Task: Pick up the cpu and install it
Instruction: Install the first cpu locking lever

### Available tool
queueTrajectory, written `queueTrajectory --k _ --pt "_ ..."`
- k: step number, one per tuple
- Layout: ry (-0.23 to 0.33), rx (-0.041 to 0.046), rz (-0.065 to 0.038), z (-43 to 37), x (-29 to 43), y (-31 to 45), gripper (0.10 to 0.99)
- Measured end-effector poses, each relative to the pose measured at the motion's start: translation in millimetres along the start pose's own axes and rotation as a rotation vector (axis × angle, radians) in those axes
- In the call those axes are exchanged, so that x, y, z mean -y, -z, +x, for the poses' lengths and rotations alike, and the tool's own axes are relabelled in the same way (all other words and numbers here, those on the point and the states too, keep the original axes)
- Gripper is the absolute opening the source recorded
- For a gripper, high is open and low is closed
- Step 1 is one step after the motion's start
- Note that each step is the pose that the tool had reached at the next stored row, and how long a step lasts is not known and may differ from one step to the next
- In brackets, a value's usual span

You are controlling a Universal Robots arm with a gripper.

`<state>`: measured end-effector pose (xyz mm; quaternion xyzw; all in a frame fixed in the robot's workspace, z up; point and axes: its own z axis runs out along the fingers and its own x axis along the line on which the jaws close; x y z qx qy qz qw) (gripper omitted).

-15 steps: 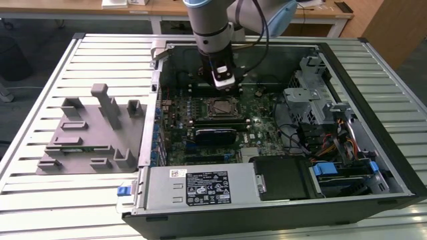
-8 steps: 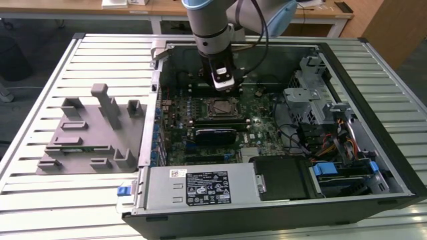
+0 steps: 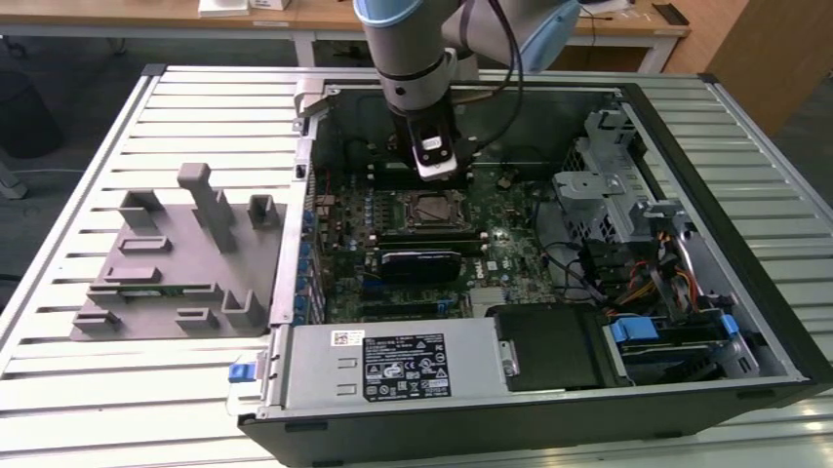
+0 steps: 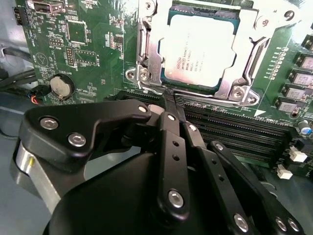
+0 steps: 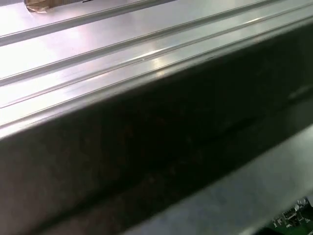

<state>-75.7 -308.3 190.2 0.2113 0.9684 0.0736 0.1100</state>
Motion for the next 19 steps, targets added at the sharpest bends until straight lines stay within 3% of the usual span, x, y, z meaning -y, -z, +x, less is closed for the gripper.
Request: queueTrajectory --k 3,7,19 --pt "-0.004 -0.0058 -0.014 -0.4 1.0 -0.2 0.106" --pt "-0.005 -0.0082 -0.02 -1.0 2.2 -0.2 0.106" --pt "-0.006 -0.0086 -0.021 -2.8 0.4 8.8 0.106"
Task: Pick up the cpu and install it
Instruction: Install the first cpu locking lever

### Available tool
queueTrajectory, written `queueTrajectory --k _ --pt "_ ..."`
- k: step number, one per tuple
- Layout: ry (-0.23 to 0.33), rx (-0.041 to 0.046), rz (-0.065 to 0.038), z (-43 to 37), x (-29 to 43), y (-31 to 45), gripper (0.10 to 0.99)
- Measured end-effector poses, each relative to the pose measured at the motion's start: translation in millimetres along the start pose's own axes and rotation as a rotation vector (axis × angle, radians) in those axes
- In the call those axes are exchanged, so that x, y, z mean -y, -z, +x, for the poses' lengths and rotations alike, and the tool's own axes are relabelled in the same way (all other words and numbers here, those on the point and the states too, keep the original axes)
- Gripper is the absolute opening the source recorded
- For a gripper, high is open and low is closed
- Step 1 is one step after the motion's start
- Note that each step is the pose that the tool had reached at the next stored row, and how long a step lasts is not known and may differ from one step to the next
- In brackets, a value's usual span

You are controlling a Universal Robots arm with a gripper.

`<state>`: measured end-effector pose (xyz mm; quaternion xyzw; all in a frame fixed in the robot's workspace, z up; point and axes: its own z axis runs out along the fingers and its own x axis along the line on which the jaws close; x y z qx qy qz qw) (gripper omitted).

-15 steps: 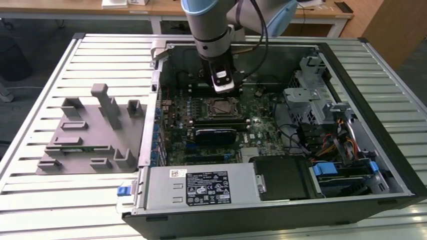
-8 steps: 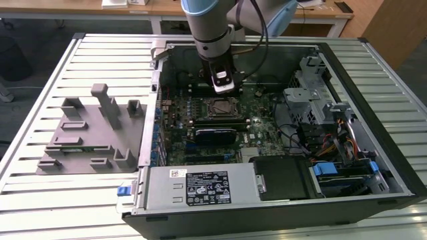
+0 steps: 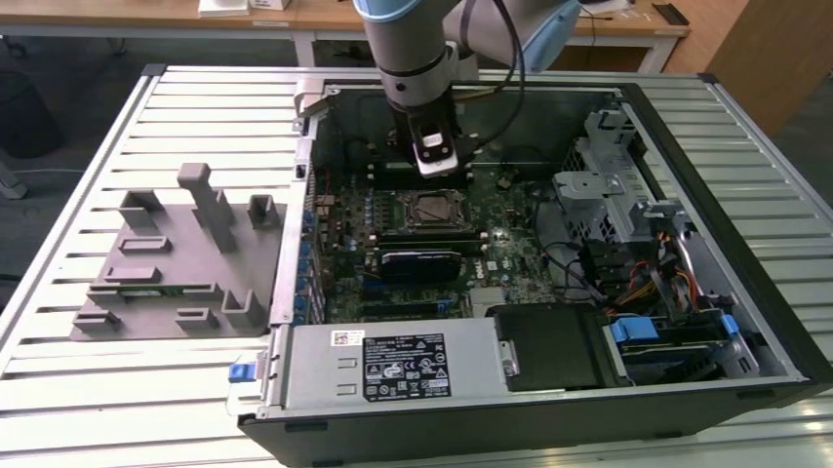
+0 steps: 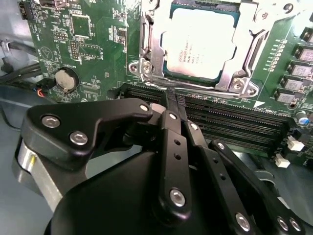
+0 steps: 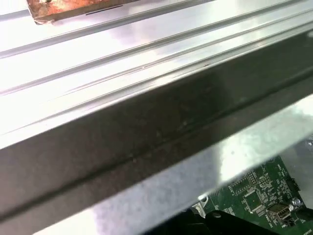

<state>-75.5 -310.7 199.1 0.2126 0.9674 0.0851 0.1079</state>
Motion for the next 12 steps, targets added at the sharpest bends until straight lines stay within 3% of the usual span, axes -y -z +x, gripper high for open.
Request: queueTrajectory --k 4,12 --pt "0.0 -0.0002 0.0 0.0 0.0 0.1 0.106" --pt "-0.007 -0.0539 0.026 -6.5 2.5 -0.6 0.106"
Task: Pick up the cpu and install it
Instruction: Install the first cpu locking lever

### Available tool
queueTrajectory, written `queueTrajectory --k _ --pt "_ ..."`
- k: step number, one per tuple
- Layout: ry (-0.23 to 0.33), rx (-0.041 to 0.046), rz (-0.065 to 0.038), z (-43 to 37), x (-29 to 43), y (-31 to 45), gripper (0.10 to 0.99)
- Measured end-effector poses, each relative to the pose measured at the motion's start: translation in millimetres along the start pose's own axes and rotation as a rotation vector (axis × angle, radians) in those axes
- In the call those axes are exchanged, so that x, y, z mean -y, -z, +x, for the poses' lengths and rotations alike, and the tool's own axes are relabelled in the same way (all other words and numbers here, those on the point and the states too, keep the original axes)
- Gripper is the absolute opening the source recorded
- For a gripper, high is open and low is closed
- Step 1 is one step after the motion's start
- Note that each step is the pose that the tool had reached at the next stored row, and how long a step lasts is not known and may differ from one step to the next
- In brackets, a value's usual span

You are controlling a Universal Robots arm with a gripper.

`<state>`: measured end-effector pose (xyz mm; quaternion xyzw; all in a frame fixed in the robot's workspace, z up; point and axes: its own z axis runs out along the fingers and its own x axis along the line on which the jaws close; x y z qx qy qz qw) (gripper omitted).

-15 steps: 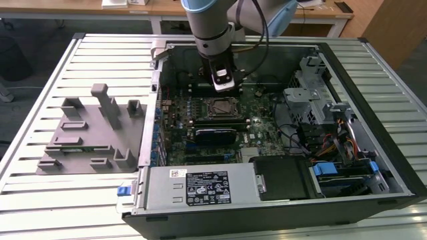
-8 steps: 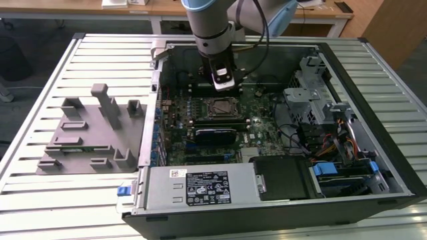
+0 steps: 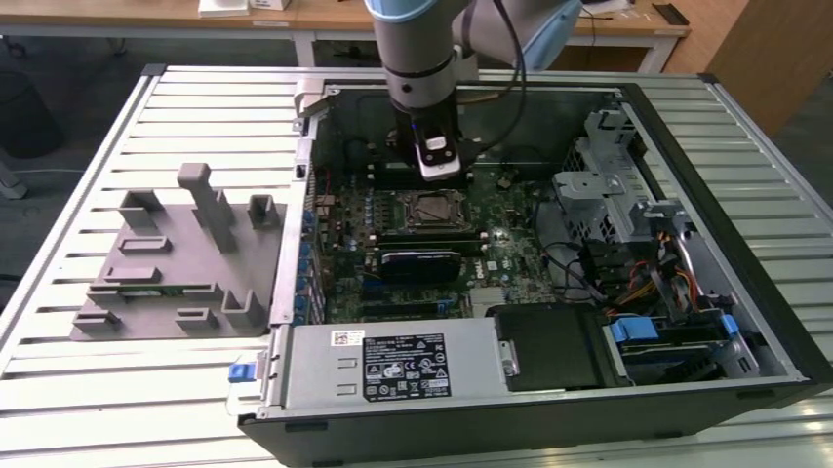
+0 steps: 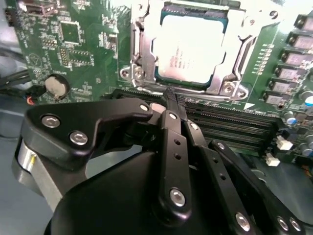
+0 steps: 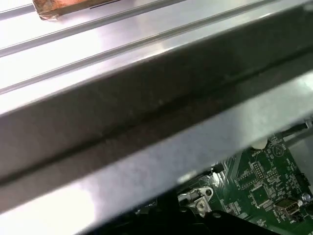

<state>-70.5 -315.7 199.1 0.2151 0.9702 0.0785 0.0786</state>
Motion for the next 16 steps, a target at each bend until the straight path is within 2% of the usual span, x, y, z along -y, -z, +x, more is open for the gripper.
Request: queueTrajectory --k 1,2,7,16 --pt "-0.001 -0.0056 0.003 -1.0 0.7 0.0 0.106" --pt "-0.001 -0.0069 0.003 -1.5 0.8 -0.1 0.106" --pt "-0.002 -0.0068 0.004 -1.9 1.3 0.0 0.106" --pt "0.007 0.0131 0.052 -7.3 11.1 1.2 0.106"
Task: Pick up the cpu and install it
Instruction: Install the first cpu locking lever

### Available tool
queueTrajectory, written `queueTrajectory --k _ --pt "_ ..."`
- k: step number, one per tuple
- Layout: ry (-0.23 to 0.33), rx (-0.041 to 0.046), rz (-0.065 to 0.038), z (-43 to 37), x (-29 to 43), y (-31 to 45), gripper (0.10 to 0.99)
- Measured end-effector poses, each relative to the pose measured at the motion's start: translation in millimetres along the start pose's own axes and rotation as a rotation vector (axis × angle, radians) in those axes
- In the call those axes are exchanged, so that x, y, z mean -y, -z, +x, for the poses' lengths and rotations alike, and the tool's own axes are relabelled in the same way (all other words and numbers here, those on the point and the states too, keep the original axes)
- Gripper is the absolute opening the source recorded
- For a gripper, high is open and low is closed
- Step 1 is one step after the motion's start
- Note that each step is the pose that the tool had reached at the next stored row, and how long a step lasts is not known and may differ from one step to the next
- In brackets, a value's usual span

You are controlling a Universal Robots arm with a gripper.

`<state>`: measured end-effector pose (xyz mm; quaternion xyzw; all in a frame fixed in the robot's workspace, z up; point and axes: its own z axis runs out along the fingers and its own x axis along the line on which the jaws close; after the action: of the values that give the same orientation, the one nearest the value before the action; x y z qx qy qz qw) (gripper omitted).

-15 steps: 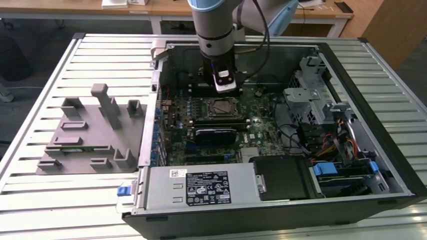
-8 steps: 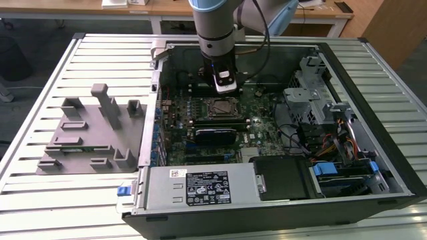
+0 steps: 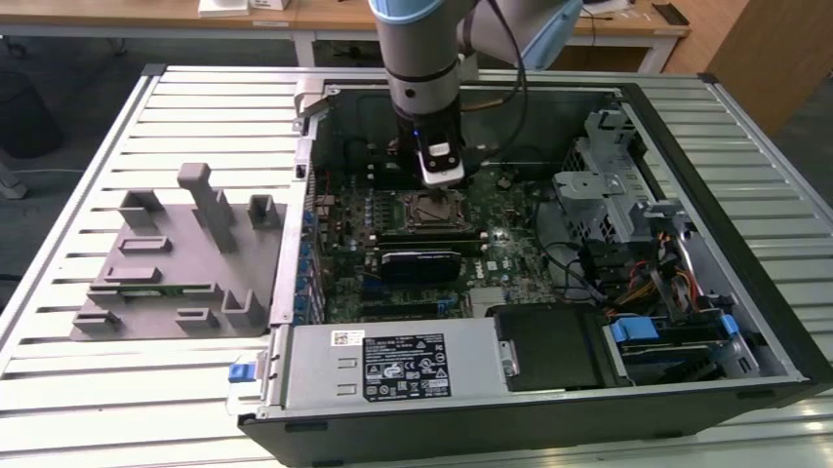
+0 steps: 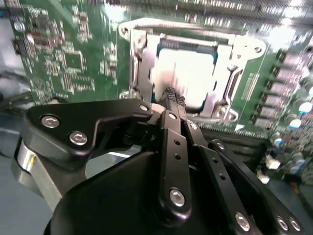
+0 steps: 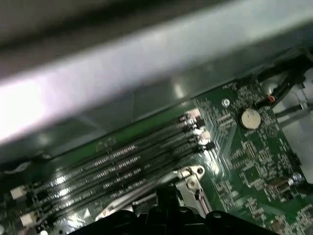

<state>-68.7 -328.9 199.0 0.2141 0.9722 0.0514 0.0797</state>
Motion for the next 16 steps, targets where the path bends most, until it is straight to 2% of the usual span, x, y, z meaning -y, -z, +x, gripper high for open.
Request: queueTrajectory --k 4,6,11,16 --pt "0.004 0.0093 0.021 -2.6 5.5 0.4 0.106" --pt "0.006 0.0124 0.028 -3.5 7.5 0.6 0.106" --pt "0.012 0.0119 0.028 -4.0 8.1 1.7 0.106" --pt "0.015 0.0115 0.027 -5.3 6.8 11.2 0.106"
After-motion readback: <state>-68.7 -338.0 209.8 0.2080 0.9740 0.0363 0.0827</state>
